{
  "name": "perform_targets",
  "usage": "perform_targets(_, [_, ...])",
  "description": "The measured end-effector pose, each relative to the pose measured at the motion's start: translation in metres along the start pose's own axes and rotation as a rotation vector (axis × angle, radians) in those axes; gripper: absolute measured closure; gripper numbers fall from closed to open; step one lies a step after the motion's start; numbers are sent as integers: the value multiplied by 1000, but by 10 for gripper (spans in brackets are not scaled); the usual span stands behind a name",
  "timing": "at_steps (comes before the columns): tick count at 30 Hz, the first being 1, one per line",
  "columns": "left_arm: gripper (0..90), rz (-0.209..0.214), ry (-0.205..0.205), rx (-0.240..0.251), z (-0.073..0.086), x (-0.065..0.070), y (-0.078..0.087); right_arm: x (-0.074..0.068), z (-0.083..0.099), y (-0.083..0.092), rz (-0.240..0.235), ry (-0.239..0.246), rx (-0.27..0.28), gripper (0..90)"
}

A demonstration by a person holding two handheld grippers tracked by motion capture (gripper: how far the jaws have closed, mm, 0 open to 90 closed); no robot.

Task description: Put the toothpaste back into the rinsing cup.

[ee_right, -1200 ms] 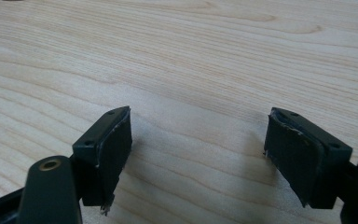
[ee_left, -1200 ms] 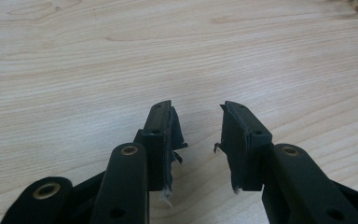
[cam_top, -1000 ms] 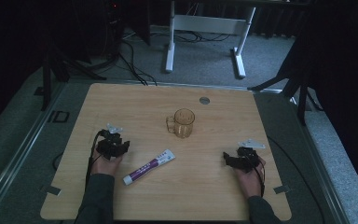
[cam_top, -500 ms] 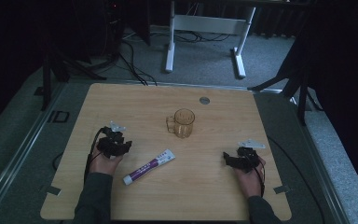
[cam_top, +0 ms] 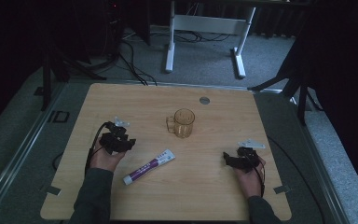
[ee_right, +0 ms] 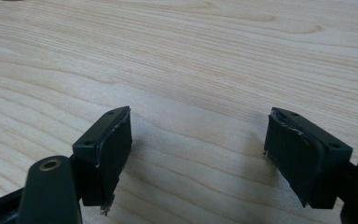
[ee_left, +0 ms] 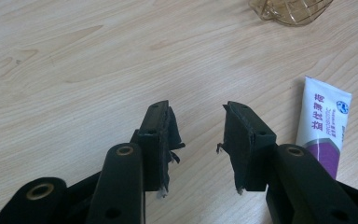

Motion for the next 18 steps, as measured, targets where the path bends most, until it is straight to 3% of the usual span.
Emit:
perform_targets(9, [604,12,3,-35,-1,2,-1,0,0,0,0,-1,0,229])
perform_targets(18, [590,-3,-11,-63,-4,5,2,0,0,0,0,-1,-1,230])
Point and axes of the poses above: each handheld gripper's, and its own axes: y roughly backward along the jaws, z roughly out of its underside, x roughly to its right, the point moved 7 cm from there along -y, roughly forward along the jaws, and after that the axes turned 5 degrees about -y, right-handed, at the moved point
